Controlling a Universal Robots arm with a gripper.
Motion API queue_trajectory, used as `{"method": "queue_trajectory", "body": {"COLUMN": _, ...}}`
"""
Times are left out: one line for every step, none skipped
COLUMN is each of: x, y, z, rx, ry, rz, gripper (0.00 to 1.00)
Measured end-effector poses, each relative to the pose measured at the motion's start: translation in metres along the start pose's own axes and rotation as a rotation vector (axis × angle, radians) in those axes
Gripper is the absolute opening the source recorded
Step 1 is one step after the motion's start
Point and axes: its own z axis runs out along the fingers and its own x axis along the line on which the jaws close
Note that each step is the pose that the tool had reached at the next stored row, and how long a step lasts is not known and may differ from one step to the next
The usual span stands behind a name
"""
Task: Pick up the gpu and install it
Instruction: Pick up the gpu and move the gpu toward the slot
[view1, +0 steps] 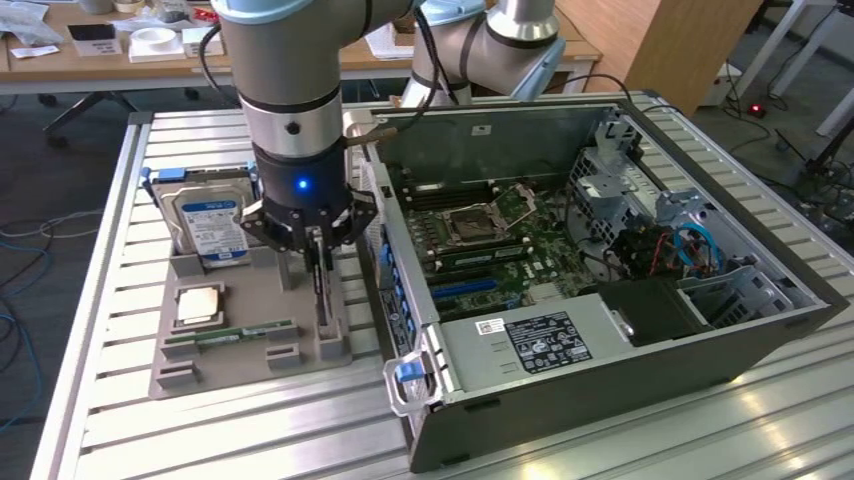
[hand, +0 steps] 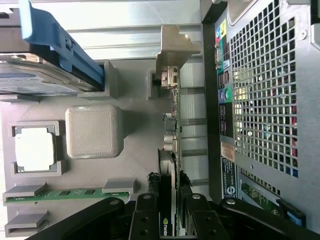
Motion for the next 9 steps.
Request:
{"method": "queue_trajectory", "body": {"x": 0.000, "y": 0.0001, "z": -0.0022, "rx": -0.0001, "ry": 0.0000, "rz": 0.000, "gripper": 0.26}}
{"method": "queue_trajectory", "body": {"x": 0.000, "y": 0.0002, "z": -0.0046, "rx": 0.0000, "ry": 0.0001, "rz": 0.000, "gripper": 0.26}}
{"method": "queue_trajectory", "body": {"x": 0.000, "y": 0.0003, "z": -0.0070, "rx": -0.0001, "ry": 0.0000, "rz": 0.000, "gripper": 0.26}}
{"method": "queue_trajectory", "body": {"x": 0.000, "y": 0.0004, "z": -0.0095, "rx": 0.0000, "ry": 0.0001, "rz": 0.000, "gripper": 0.26}}
{"method": "queue_trajectory", "body": {"x": 0.000, "y": 0.0005, "z": -0.0119, "rx": 0.0000, "ry": 0.0000, "rz": 0.000, "gripper": 0.26}}
{"method": "queue_trajectory", "body": {"x": 0.000, "y": 0.0006, "z": -0.0145, "rx": 0.0000, "ry": 0.0001, "rz": 0.000, "gripper": 0.26}}
{"method": "queue_trajectory", "body": {"x": -0.001, "y": 0.0007, "z": -0.0170, "rx": 0.0000, "ry": 0.0000, "rz": 0.000, "gripper": 0.26}}
{"method": "queue_trajectory", "body": {"x": -0.001, "y": 0.0008, "z": -0.0195, "rx": 0.0000, "ry": 0.0001, "rz": 0.000, "gripper": 0.26}}
{"method": "queue_trajectory", "body": {"x": -0.001, "y": 0.0009, "z": -0.0219, "rx": 0.0000, "ry": 0.0000, "rz": 0.000, "gripper": 0.26}}
